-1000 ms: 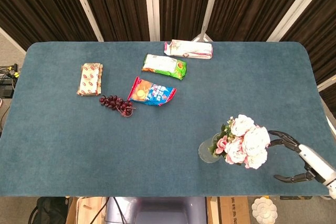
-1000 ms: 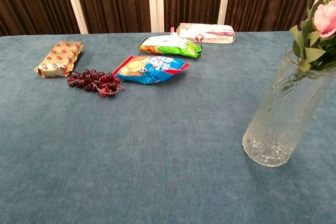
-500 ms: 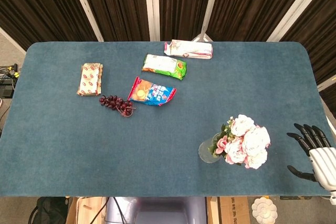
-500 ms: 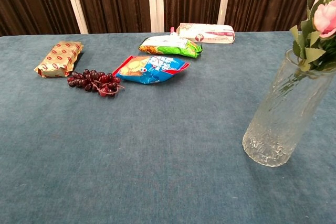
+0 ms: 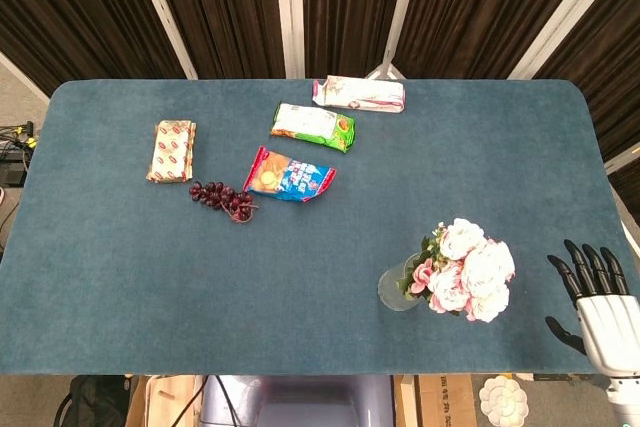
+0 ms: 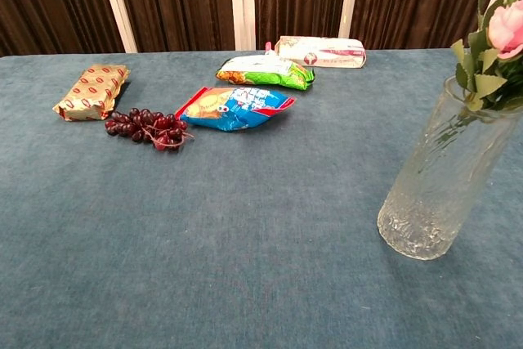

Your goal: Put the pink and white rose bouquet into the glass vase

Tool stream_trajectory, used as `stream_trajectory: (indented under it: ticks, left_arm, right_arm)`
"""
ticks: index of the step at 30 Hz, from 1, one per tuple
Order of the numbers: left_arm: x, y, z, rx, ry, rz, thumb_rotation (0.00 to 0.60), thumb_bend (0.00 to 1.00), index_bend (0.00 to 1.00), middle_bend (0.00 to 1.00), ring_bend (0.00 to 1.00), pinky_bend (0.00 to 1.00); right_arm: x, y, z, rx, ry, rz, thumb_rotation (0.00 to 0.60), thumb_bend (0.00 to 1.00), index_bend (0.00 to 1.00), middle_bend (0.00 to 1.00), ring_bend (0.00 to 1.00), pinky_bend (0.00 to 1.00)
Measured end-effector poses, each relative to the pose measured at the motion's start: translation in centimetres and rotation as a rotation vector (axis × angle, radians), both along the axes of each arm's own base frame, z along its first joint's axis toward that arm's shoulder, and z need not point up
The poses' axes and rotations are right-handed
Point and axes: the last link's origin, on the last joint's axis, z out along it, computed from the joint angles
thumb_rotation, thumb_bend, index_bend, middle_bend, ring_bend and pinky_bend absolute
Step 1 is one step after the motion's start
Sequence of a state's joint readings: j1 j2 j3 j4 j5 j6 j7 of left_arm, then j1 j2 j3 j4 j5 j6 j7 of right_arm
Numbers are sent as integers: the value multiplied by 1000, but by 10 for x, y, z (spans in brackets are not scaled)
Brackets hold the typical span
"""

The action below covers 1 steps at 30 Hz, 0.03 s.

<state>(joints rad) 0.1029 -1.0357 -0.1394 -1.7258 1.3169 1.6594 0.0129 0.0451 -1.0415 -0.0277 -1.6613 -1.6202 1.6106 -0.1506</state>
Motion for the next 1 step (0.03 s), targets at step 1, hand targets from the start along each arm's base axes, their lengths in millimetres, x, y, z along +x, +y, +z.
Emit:
stream_trajectory:
  ticks: [1]
  left_arm:
    - [0, 0, 0, 0, 0, 1, 600, 187, 97, 0, 0, 0]
  right_arm:
    - [-1, 0, 0, -1, 1, -7, 600, 190, 163, 50, 9, 0]
